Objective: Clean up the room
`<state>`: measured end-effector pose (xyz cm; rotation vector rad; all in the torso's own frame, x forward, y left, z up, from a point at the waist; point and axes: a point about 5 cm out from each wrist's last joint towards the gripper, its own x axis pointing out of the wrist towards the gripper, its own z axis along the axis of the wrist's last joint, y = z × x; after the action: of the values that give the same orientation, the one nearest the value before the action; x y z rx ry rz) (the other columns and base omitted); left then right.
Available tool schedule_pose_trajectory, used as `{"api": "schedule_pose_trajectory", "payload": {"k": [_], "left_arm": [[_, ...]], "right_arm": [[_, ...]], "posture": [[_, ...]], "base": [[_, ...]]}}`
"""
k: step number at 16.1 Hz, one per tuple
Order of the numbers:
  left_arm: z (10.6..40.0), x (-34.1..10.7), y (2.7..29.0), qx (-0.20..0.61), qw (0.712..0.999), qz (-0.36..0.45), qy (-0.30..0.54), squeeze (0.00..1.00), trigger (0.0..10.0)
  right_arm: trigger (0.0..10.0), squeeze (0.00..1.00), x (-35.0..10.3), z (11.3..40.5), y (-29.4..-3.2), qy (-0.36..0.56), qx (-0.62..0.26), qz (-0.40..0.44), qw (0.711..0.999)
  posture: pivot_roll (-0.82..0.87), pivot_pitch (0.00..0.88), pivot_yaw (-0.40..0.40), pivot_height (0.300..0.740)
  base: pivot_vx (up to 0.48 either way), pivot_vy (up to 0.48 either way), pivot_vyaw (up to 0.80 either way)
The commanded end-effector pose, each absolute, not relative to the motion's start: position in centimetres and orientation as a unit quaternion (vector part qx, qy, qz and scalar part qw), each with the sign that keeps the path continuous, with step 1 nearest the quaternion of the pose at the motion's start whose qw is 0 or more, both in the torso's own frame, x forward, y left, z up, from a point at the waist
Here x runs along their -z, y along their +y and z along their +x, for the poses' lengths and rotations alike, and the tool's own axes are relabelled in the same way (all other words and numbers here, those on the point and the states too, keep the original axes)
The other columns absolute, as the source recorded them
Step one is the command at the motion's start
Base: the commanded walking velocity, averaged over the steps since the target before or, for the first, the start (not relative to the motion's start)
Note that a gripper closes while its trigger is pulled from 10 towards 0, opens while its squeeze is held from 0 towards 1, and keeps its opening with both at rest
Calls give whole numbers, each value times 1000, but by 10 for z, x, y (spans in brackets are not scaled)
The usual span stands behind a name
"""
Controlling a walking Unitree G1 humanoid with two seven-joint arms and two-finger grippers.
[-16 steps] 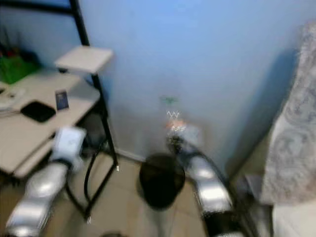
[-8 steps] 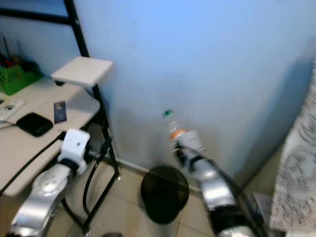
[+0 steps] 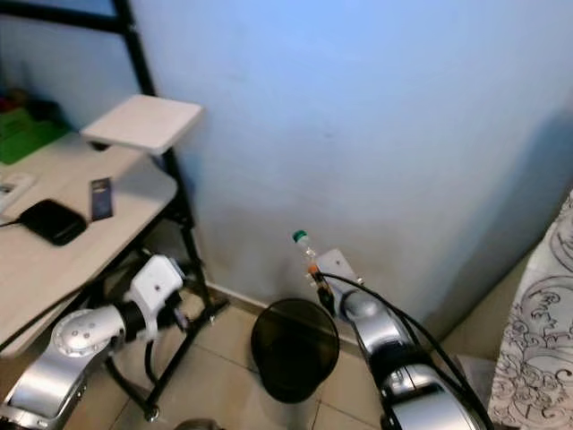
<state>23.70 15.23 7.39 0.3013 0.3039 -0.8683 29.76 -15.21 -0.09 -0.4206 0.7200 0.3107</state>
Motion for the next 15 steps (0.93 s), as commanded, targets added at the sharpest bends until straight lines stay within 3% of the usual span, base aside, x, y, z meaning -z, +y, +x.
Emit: {"api": "schedule_pose_trajectory", "payload": {"k": [1, 4, 9, 10, 15], "left_arm": [[236, -77, 150, 448, 869, 142, 153, 0, 10000], [229, -74, 155, 507, 827, 150, 193, 0, 10000], [226, -74, 161, 516, 817, 157, 205, 0, 10000], [226, -73, 161, 513, 819, 157, 206, 0, 10000], [225, -71, 161, 512, 818, 158, 209, 0, 10000]], "right_arm": [[10000, 0, 1, 300, -157, 349, -138, -215, 902], [10000, 0, -5, 311, -155, 345, -123, -231, 901], [10000, 0, -9, 316, -147, 337, -130, -243, 900], [10000, 1000, -8, 315, -147, 342, -128, -230, 902], [10000, 1000, -4, 311, -139, 347, -147, -202, 904]], "posture": [[189, 0, -6, 740], [202, 0, -20, 740], [211, 0, -27, 740], [212, 0, -29, 740], [209, 0, -28, 740]], "base": [[0, 0, 0], [0, 0, 0], [0, 0, 0], [0, 0, 0], [0, 0, 0]]}}
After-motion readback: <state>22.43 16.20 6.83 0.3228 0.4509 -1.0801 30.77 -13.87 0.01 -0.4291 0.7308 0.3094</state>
